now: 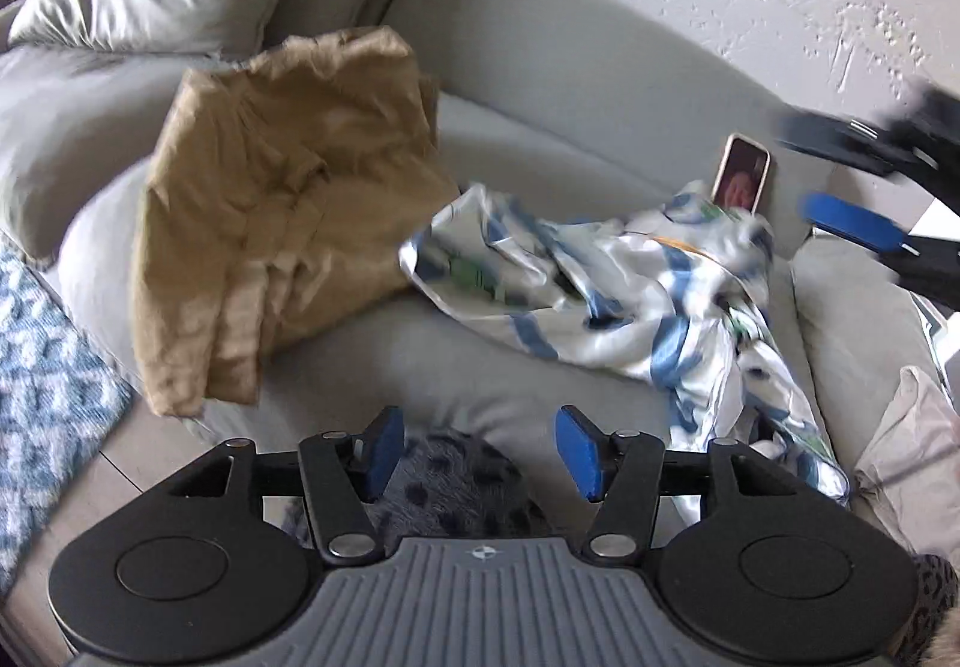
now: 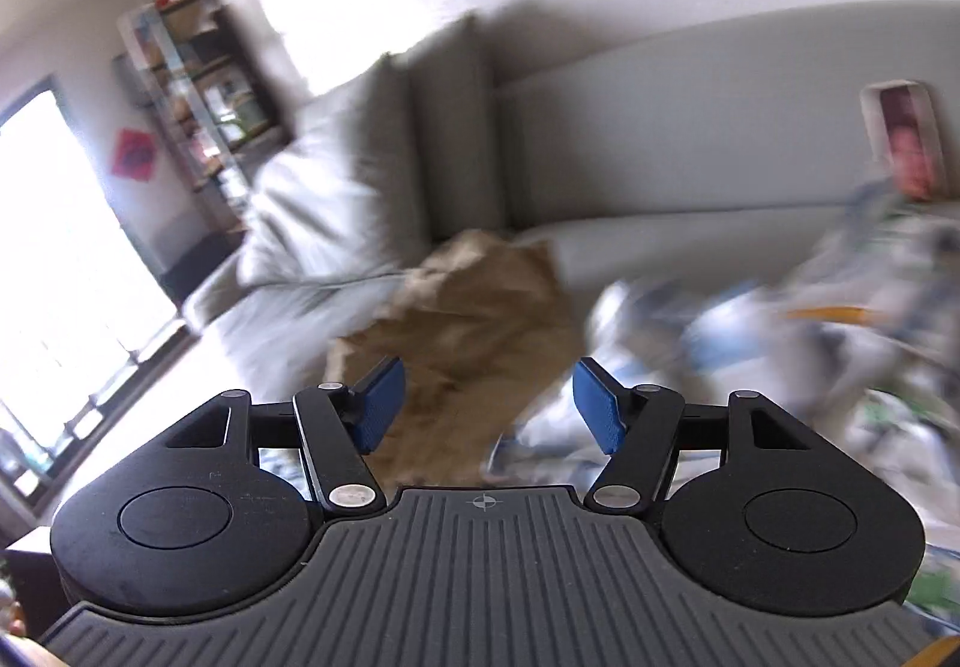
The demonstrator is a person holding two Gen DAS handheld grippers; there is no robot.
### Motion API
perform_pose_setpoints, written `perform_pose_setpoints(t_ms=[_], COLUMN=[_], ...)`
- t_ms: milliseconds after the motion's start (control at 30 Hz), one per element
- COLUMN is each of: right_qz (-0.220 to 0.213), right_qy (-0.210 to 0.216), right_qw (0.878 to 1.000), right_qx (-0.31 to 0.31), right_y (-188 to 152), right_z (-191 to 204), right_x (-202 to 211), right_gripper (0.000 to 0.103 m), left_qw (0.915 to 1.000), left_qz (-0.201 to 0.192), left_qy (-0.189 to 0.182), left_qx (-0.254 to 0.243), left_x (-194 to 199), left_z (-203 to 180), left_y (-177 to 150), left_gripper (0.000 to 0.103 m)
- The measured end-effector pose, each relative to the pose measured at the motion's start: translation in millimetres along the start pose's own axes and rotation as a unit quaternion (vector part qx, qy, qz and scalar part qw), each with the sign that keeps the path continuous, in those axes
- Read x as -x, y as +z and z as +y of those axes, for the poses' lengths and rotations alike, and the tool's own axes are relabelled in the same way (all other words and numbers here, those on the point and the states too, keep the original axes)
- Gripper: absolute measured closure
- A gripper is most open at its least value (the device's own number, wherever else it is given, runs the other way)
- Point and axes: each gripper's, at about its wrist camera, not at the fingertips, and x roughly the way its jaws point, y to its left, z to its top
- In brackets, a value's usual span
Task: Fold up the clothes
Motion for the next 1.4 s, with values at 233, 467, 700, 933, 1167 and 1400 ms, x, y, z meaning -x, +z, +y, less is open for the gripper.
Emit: perform_pose_setpoints(t_ms=[233, 467, 700, 933, 1167, 1400], right_qz=[-0.02, 0.084, 0.142, 0.121, 0.05, 0.031], right_qy=[-0.154, -0.211, -0.243, -0.282, -0.309, -0.282], right_qw=[0.987, 0.973, 0.954, 0.94, 0.93, 0.92], right_qx=[-0.038, 0.032, 0.104, 0.148, -0.192, -0.272], right_y=[-7.3, -50.4, -75.7, -73.2, -56.0, -78.9], right_z=[-84.5, -127.6, -142.1, -145.4, -220.3, -260.4], right_x=[66.3, 56.0, -7.4, -35.3, 75.0, 111.4], right_gripper=[0.037, 0.036, 0.022, 0.097, 0.08, 0.032], left_qw=[0.9973, 0.994, 0.9943, 0.9944, 0.9933, 0.9848], left_qz=[0.01, 0.037, 0.052, 0.048, 0.065, 0.107], left_qy=[-0.059, -0.08, -0.065, -0.062, -0.091, -0.123], left_qx=[-0.043, -0.064, -0.066, -0.071, -0.029, 0.06], left_x=[-15.7, -36.3, -41.1, -43.3, -66.0, -104.3], left_z=[-45.5, -65.5, -65.6, -67.8, -77.4, -98.5], left_y=[2.7, -3.3, -9.0, -9.9, 2.1, 29.1], left_gripper=[0.039, 0.036, 0.035, 0.034, 0.037, 0.035])
